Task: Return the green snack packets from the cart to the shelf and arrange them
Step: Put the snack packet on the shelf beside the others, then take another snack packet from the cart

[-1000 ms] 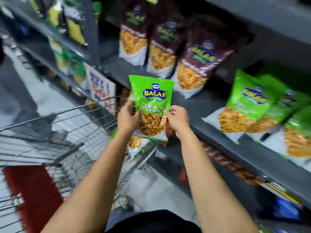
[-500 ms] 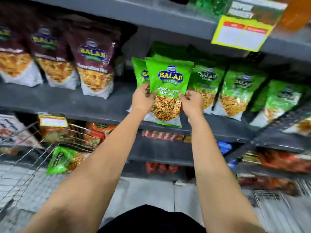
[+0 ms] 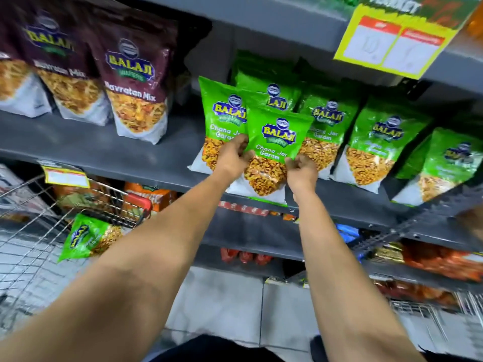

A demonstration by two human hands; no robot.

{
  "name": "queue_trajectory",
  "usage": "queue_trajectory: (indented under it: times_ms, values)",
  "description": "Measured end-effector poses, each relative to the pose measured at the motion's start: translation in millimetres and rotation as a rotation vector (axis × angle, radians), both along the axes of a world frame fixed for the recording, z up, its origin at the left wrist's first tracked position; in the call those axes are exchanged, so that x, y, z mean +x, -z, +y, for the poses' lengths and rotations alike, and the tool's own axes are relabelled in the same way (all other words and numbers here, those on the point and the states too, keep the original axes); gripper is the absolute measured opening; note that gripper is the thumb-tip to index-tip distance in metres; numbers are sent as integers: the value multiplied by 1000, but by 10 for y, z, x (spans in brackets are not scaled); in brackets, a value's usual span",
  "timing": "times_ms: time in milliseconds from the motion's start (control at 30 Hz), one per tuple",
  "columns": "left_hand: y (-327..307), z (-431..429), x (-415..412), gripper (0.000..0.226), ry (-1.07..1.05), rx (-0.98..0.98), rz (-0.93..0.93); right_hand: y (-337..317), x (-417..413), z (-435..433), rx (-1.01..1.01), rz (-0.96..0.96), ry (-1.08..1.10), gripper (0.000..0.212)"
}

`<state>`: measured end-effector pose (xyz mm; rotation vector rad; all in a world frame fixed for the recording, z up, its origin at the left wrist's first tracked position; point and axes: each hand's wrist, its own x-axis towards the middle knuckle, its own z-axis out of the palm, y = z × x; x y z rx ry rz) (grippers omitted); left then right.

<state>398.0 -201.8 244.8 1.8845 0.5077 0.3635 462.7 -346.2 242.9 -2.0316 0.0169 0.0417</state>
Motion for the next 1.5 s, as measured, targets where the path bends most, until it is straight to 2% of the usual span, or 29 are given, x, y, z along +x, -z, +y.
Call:
queue_trajectory:
  times_ms: [100,167,267,400,500,533,600,633,667,733,867,967,1133,1200,1367,1467,1500]
  values:
    - [-32,27,-25,41,-6,-14,-62,-43,-2,33,-48,-30,4,10]
    - [-47,89,-110,37,-47,0,-128,-83,-67,100,-157,-145,65,25]
    - [-5,228,-292,32,-142,96,-213,-195,-263,266,-384,-331,153,44]
    - [99,560,-780,33,-326,266,-328,-301,-602,737,-569,-536,54,59]
    - [132,725,-1151,35,-433,275,-290,-312,-793,1096,-593,-698,-63,60]
    - [257,1059,-1611,36,-550,271,-249,-188,-1121,1595,-551,-771,-201,58]
    - [309,1190,-1784,39,-644,262,-211,-168,-1259,1785,-497,-826,-326,55]
    - [615,1724,-2563,41,-865,214,-110,115,-1927,2568,-460,-856,-571,54]
    - [719,1836,-2766,43,-953,179,-86,241,-2117,2752,-443,-844,-684,53]
    - [994,2023,-3029,47,-1048,115,-26,410,-2367,2998,-439,-848,-803,50]
    - [1128,2061,-3134,50,-1084,1,86,706,-2451,3153,-396,-915,-954,44]
    - [1426,2177,-3296,45,-1112,-56,82,1071,-2611,3337,-425,-843,-1151,38]
    - [2197,2238,-3425,46,-1096,-240,206,1887,-2720,3589,-646,-605,-1372,41]
    - [2504,2253,-3407,49,-1077,-377,269,2172,-2689,3637,-734,-520,-1386,42]
    - [3052,2255,-3244,54,-987,-501,432,2763,-2454,3675,-974,-283,-1333,33]
    - [3343,2271,-3113,73,-962,-634,402,2936,-2304,3749,-1098,-129,-1265,38]
    - [3376,2296,-3080,69,-936,-684,411,2987,-2264,3791,-1129,-99,-1242,40]
